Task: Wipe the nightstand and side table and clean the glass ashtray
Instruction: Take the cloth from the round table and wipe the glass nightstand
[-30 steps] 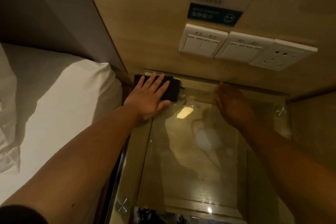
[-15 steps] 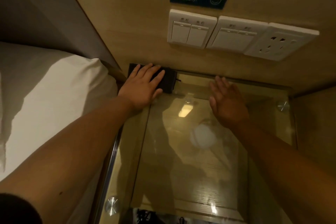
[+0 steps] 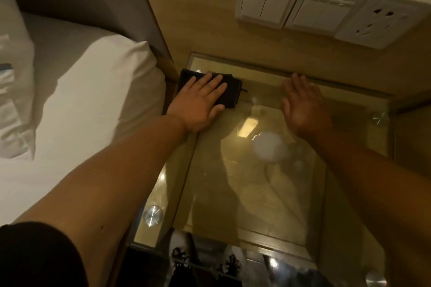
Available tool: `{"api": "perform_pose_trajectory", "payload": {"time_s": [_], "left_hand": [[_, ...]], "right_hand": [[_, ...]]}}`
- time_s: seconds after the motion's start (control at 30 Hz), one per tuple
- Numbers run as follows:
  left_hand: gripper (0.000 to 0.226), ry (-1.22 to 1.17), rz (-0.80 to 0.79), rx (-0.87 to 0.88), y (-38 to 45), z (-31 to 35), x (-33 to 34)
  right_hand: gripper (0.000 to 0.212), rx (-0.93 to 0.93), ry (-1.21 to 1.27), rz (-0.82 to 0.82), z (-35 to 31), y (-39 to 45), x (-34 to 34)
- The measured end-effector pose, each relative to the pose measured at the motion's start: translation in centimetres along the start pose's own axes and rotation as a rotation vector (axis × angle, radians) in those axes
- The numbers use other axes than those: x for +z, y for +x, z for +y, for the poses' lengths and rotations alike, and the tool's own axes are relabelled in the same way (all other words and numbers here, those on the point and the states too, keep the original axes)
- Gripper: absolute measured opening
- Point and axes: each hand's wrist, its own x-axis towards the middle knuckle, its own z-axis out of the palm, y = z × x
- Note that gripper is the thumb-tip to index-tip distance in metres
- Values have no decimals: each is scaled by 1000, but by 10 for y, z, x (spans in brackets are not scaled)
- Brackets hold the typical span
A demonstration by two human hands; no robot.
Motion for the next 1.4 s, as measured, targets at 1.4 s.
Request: {"api": "perform_pose_trajectory", "payload": {"time_s": [1.4], "left_hand": [[61, -731, -233, -369, -382, 151, 19]], "right_hand": [[66, -1, 29, -22, -1, -1, 0]]}}
